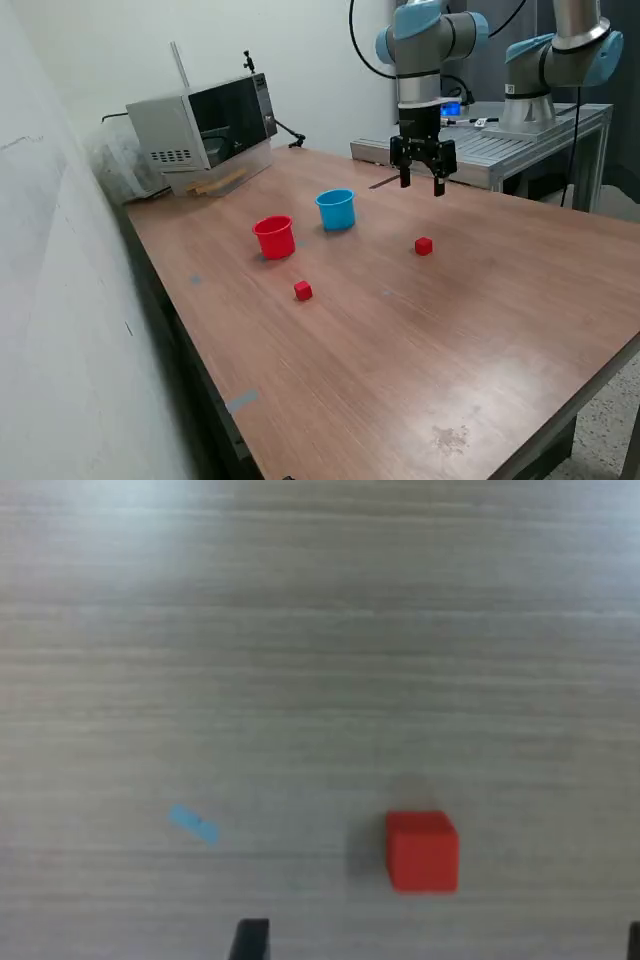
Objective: Place red objects in the red bin, and blue objects in the blue bin.
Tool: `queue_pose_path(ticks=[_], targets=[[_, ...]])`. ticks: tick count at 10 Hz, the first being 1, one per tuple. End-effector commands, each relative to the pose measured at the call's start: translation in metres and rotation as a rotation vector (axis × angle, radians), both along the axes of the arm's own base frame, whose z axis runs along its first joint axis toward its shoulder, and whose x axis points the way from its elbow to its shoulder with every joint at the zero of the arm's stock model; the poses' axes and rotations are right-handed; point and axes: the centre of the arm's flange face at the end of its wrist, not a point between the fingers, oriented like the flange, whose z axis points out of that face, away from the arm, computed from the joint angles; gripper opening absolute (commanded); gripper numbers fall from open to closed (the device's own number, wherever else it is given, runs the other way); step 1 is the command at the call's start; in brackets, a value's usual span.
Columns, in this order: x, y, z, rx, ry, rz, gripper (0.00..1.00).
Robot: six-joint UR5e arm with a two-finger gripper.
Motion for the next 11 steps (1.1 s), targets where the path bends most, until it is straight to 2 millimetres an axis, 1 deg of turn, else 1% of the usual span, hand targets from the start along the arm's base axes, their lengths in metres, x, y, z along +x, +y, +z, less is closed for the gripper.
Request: queue_pose_path(ticks=[1,2,5,8,11], targets=[[-0.003,-0.010,-0.038,0.000,-0.025,0.013,1.00],[-0.004,-0.015,-0.051,0.000,-0.035,0.007,1.00],[-0.016,-0.015,-0.071,0.000,-0.036,0.002,1.00],[-0.024,-0.016,-0.085,-0.001,-0.030,-0.004,1.00],[-0.028,-0.008,-0.094,-0.001,-0.035,-0.016,1.00]])
